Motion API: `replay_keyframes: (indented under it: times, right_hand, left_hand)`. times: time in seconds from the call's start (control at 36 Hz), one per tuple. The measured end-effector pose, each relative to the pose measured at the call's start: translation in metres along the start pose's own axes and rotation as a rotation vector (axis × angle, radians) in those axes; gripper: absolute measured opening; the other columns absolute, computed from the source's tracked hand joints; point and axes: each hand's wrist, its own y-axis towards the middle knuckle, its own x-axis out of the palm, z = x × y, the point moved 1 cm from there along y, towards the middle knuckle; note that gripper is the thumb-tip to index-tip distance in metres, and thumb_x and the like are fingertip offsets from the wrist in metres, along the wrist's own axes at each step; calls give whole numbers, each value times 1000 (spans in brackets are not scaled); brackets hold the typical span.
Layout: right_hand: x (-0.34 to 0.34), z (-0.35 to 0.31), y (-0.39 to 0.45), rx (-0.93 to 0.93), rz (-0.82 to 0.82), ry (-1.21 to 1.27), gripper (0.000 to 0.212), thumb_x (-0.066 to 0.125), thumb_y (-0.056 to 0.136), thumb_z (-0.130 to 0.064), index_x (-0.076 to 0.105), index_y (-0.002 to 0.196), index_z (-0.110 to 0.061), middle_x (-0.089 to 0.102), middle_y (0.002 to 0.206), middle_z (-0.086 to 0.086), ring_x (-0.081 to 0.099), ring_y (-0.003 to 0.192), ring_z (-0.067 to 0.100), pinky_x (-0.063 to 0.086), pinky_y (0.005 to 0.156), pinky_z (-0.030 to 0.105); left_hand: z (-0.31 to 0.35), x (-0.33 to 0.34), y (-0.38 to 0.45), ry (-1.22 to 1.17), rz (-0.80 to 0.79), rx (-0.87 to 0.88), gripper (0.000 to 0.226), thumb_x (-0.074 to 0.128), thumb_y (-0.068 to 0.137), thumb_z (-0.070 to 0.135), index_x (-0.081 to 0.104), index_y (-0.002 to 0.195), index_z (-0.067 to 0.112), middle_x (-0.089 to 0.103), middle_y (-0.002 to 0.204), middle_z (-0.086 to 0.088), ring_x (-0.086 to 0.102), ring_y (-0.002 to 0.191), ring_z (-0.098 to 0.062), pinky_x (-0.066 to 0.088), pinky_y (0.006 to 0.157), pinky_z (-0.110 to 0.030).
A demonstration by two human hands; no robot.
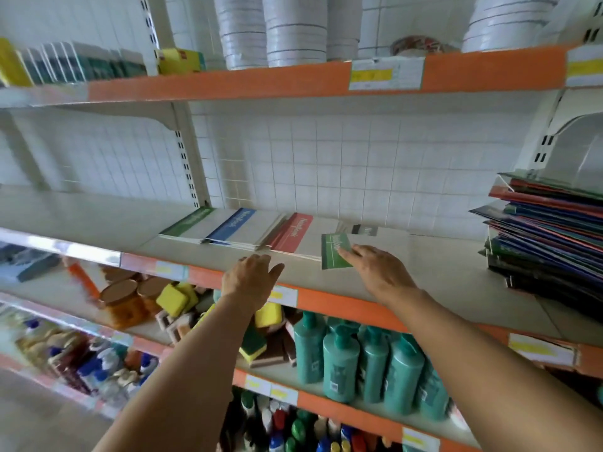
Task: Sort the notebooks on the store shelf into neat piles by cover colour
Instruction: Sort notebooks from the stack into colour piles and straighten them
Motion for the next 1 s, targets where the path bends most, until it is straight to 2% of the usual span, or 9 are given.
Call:
replay_keyframes:
  times: [0.19,0.36,0.47,0.56,0.75,0.89,1.0]
  right_hand:
    - [-6,-69,23,-37,36,24,78,35,89,16,15,153,-25,21,158,8,26,142,23,25,112,31]
    - [6,-139,51,-19,56,47,81,34,87,15,16,153,-28,22,158,6,28,141,21,29,111,30]
    - [14,-183,68,7,23,37,76,33,90,12,15,153,-27,21,158,6,27,142,22,29,111,31]
    - [17,-211,84,3,23,23,78,35,89,13,13,153,-27,21,158,5,27,142,21,28,109,29]
    - [15,-261,122,-31,47,13,74,29,91,12,13,153,-24,23,157,7,28,141,22,28,110,30]
    - [26,-281,159,-58,57,-23,68,27,95,8,14,153,-26,22,157,7,27,142,22,26,112,31]
    - [32,-287,194,-64,81,-22,70,30,94,9,13,153,-26,22,157,7,27,142,22,27,113,31]
  left_hand:
    - [-77,-23,-22,70,18,-54,45,34,99,50,55,127,22,59,127,-2,54,117,-25,45,86,-36]
    - [-165,-39,-31,122,0,-95,44,35,98,51,57,125,23,59,127,-1,54,118,-24,45,88,-36]
    - [-223,-46,-29,154,10,-70,41,35,98,51,61,110,21,62,118,-1,57,112,-24,47,82,-34]
    - [-259,-48,-25,152,22,-73,42,35,98,52,62,108,22,63,115,0,59,109,-24,47,80,-34]
    - [-309,-39,-4,114,30,-32,40,34,97,52,62,100,24,63,106,3,61,103,-22,45,71,-31]
    - [-328,-36,21,138,41,-43,38,36,98,50,60,105,21,62,113,0,59,109,-22,44,79,-31]
    - [-340,-38,49,169,66,-51,42,34,99,51,59,118,24,61,119,3,57,111,-21,46,83,-32]
